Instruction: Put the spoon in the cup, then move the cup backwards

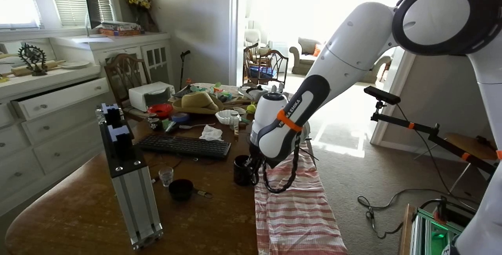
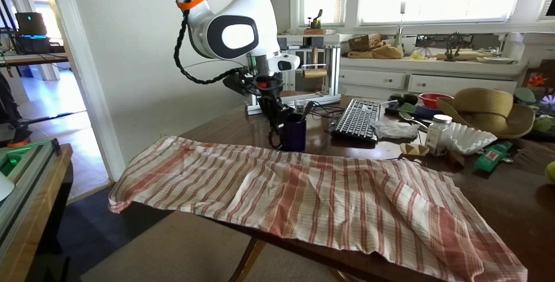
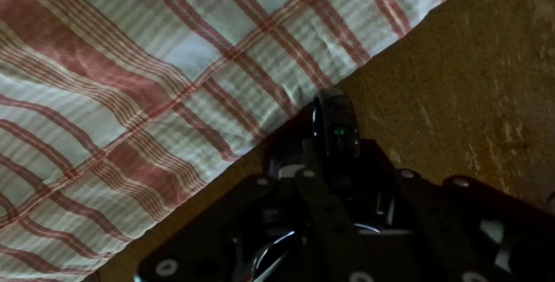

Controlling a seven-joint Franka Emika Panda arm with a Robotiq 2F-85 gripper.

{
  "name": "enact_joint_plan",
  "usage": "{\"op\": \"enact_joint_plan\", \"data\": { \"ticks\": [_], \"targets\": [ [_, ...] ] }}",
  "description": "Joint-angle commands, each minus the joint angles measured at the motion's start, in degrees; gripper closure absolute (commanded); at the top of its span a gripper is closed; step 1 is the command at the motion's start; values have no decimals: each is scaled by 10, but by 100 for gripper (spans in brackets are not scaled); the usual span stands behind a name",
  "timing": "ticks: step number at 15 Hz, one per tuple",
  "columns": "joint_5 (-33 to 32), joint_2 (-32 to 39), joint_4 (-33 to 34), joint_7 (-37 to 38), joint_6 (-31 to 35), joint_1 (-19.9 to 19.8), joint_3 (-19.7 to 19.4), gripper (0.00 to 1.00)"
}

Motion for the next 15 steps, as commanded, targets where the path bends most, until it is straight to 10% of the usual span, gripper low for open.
{"op": "enact_joint_plan", "data": {
  "ticks": [1, 7, 8, 10, 15],
  "targets": [
    [9, 20, 14, 1, 19, 8, -4, 65],
    [2, 23, 19, -3, 29, 12, -8, 74],
    [1, 23, 19, -5, 33, 13, -9, 95],
    [-4, 19, 16, -6, 35, 17, -14, 99],
    [-23, -4, 7, 3, 17, 46, -45, 95]
  ]
}}
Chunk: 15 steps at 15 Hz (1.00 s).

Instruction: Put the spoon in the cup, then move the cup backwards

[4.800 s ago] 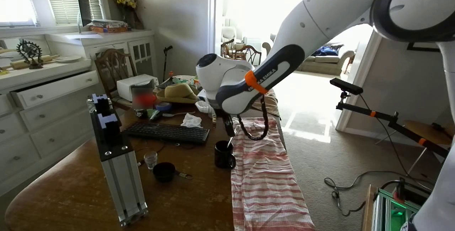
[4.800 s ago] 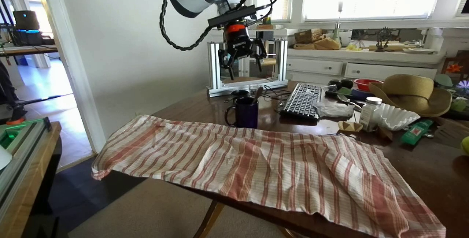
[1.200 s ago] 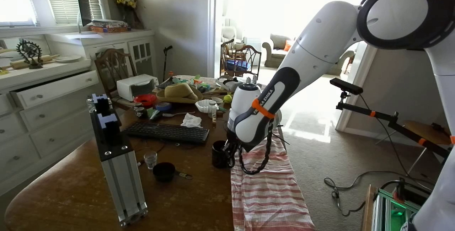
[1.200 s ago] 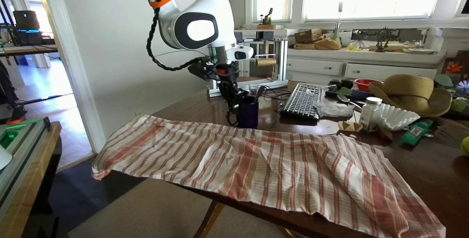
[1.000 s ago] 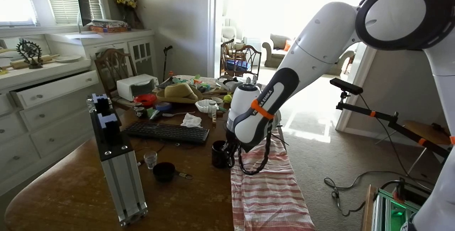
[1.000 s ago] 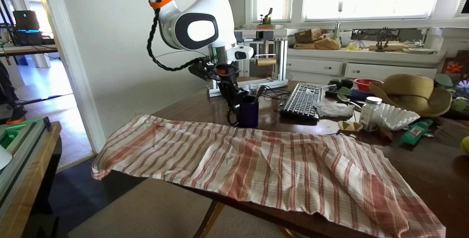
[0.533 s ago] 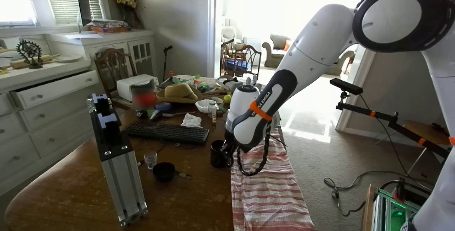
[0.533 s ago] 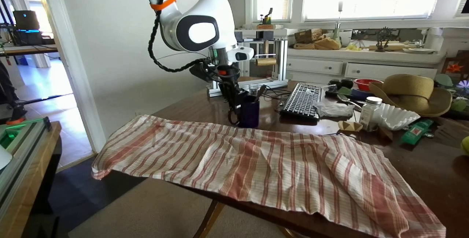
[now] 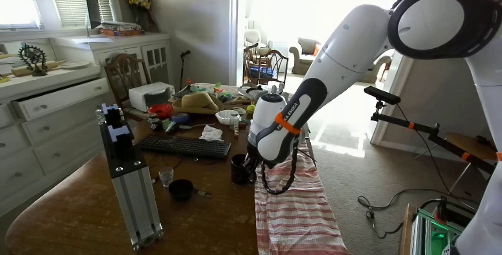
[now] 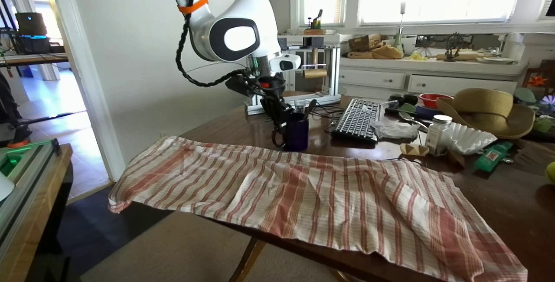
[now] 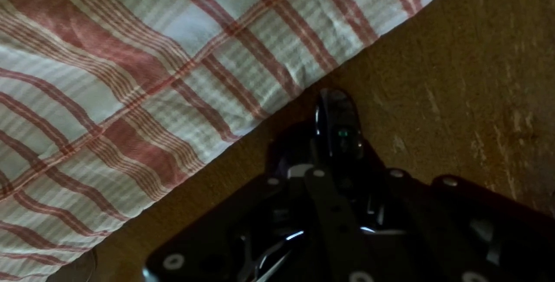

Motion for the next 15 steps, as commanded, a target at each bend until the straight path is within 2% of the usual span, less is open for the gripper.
{"op": "enact_joint_plan", "data": {
  "ticks": [1, 8, 15],
  "targets": [
    [-19, -20, -2, 5, -5, 27, -26, 95],
    [-20, -30, 56, -13, -42, 30, -11, 95],
    [-9, 10, 217, -82, -156, 16, 43, 95]
  ]
}}
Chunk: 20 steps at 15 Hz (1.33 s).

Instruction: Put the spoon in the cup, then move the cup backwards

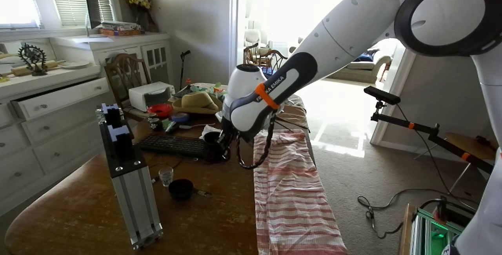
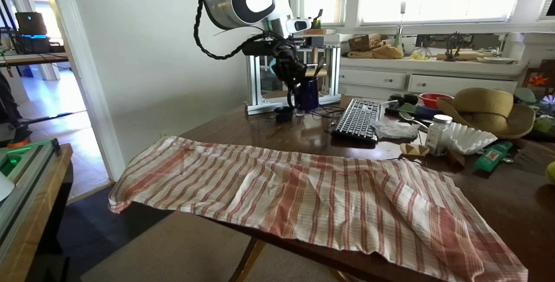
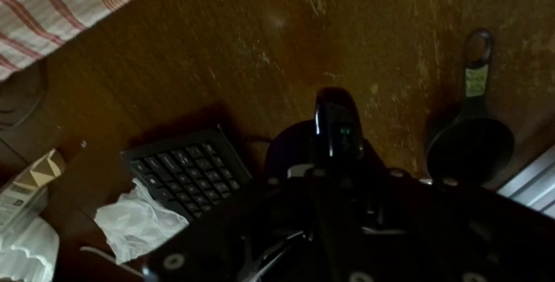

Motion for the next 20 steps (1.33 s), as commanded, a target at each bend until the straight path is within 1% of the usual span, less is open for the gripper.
{"op": "enact_joint_plan", "data": {
  "ticks": [1, 4, 5, 6, 12, 13, 16, 17, 20],
  "targets": [
    [1, 37, 103, -44, -65, -11, 31, 95],
    [-13, 80, 183, -51, -95, 1, 26, 95],
    [-4, 37, 113, -37, -69, 0, 26, 95],
    [-3, 45, 126, -39, -72, 0, 27, 81],
    [-3, 47, 121, -39, -72, -1, 27, 81],
    [-3, 47, 121, -39, -72, -1, 27, 95],
    [-3, 86, 164, -40, -66, 2, 29, 95],
    [-11, 103, 183, -33, -60, 9, 21, 95],
    [-9, 149, 240, -30, -67, 12, 21, 95]
  ]
}}
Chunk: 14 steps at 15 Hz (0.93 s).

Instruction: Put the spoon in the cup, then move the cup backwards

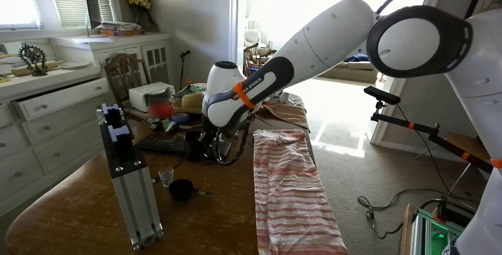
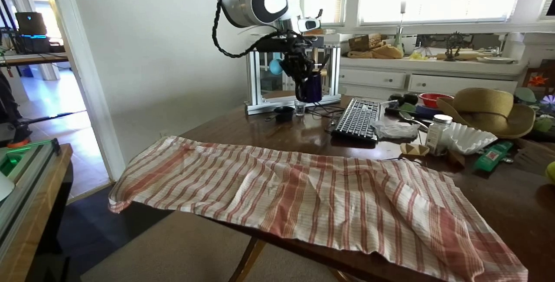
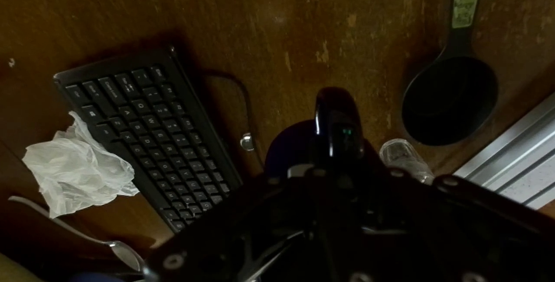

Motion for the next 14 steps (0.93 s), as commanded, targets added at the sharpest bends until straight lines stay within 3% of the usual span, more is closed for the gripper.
{"op": "enact_joint_plan", "data": {
  "ticks": [1, 14],
  "targets": [
    [-9, 70, 92, 13, 3, 10, -6, 95],
    [-10, 178, 235, 29, -78, 24, -20, 95]
  ]
}}
